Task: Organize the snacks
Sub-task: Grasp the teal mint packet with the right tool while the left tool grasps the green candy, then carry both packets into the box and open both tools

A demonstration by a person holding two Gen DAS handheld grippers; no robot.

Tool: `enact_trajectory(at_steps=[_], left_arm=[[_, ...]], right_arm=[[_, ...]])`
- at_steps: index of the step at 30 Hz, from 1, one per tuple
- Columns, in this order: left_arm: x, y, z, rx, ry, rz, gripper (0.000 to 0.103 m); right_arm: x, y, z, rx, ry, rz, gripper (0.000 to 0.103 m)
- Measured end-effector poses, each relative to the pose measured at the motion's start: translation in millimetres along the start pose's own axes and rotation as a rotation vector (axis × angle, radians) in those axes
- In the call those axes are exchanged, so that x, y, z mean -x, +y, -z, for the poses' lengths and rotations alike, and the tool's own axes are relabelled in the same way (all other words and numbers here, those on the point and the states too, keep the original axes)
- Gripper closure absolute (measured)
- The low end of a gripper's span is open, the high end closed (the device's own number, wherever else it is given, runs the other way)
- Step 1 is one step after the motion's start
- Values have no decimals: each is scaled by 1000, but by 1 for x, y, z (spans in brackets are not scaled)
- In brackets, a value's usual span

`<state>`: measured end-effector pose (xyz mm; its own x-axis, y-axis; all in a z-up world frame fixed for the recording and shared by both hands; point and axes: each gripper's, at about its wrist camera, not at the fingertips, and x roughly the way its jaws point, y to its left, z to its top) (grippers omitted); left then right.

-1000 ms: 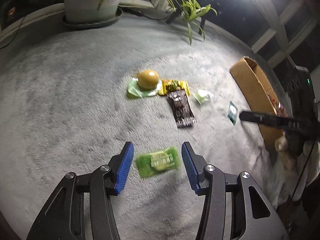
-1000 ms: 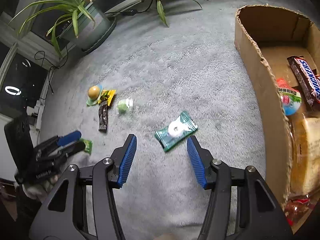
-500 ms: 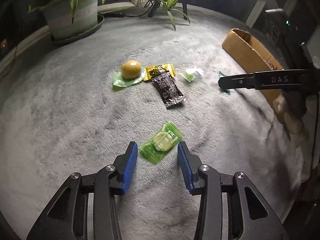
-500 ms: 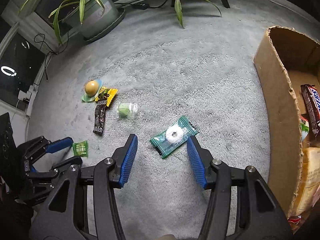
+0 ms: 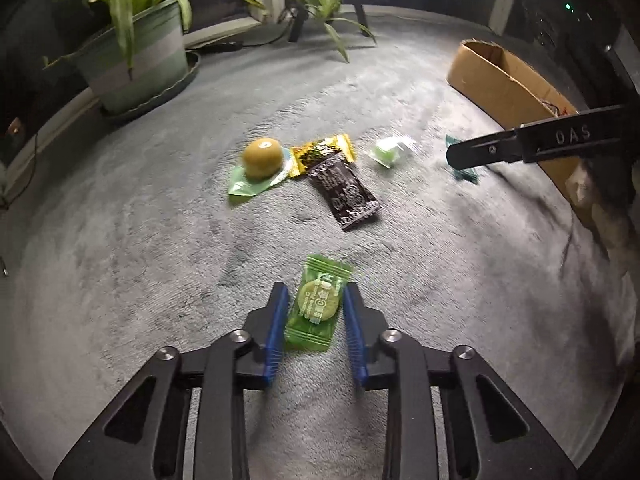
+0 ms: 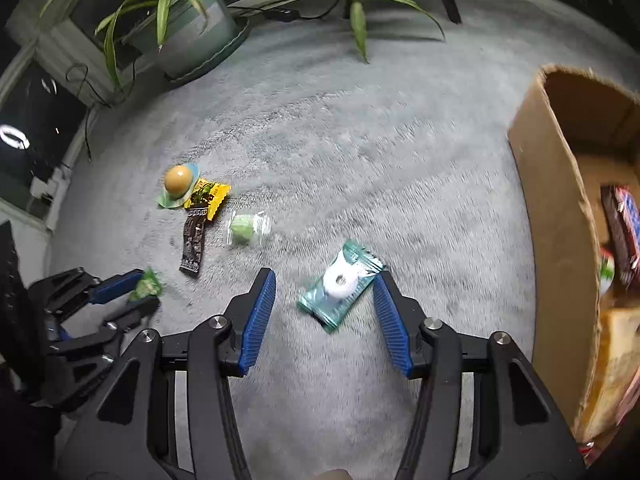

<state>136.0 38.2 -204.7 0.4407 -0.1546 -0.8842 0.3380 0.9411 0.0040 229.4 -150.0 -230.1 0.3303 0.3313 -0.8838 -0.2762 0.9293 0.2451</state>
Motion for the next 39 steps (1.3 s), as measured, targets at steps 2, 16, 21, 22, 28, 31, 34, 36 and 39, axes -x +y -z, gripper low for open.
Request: enact_trajectory(at_steps=[2, 16, 21, 22, 28, 31, 34, 36, 39], left_arm=[[1, 2, 1, 24, -8, -1, 83], [6, 15, 8, 141, -44, 30, 83], [9, 18, 8, 173, -52, 38, 83], [11, 19, 8, 180, -56, 40, 83], [25, 20, 4, 222, -96, 54, 84], [33, 16, 0, 240, -116, 70, 83], [38, 10, -10, 245, -140, 85, 84], [41, 4, -18, 245, -158, 93, 84], [46, -7, -30, 240, -186, 109, 83]], right_arm=[[-3, 9, -2, 44, 2, 30, 62], [-4, 34, 7, 236, 19, 154, 81], [9, 23, 11, 201, -14, 116, 81], [14, 21, 12, 192, -23, 106, 81], [40, 12, 15, 171, -79, 67, 81], [57, 9, 18, 164, -109, 55, 81], [74, 0, 16, 157, -139, 50, 81], [85, -8, 16, 149, -157, 49, 81], [104, -24, 17, 134, -187, 56, 81]])
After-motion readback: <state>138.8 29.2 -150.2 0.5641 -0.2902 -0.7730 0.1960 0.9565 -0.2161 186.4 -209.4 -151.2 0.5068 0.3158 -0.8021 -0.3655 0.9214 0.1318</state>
